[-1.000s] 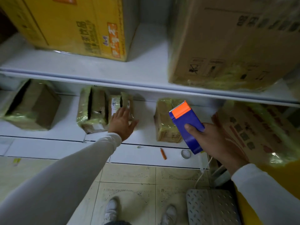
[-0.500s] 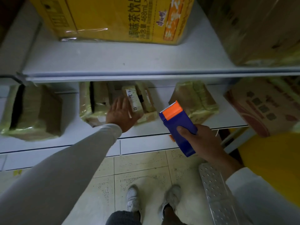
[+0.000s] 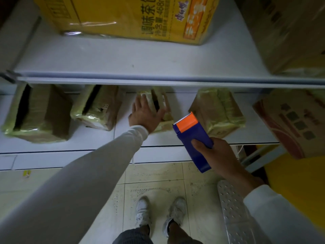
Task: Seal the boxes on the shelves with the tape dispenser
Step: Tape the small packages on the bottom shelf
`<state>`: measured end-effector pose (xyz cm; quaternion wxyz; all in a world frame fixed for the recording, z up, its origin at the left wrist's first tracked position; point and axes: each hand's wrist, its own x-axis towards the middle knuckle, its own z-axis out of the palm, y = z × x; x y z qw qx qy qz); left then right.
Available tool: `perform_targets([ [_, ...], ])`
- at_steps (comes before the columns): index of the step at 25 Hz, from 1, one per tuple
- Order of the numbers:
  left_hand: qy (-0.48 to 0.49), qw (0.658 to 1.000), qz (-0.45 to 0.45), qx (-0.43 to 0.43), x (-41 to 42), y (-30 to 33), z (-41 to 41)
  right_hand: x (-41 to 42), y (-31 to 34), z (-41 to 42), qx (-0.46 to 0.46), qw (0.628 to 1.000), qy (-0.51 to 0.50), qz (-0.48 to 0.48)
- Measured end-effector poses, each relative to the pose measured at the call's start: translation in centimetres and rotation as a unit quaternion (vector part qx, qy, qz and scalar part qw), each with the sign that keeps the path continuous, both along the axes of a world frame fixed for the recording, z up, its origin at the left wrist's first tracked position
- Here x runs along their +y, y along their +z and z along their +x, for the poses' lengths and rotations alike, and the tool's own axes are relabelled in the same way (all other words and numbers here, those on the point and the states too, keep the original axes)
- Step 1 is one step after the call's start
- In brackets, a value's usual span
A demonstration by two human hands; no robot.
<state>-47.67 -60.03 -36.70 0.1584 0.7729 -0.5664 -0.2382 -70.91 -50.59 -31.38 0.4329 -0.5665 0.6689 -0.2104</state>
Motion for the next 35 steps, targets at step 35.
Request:
perform_targets([
  [35, -0.202, 0.913, 0.017, 0.355, 6.0, 4.4, 8.2, -2.9, 1.1, 6.1, -0.036, 0.974, 0.22, 0.033],
])
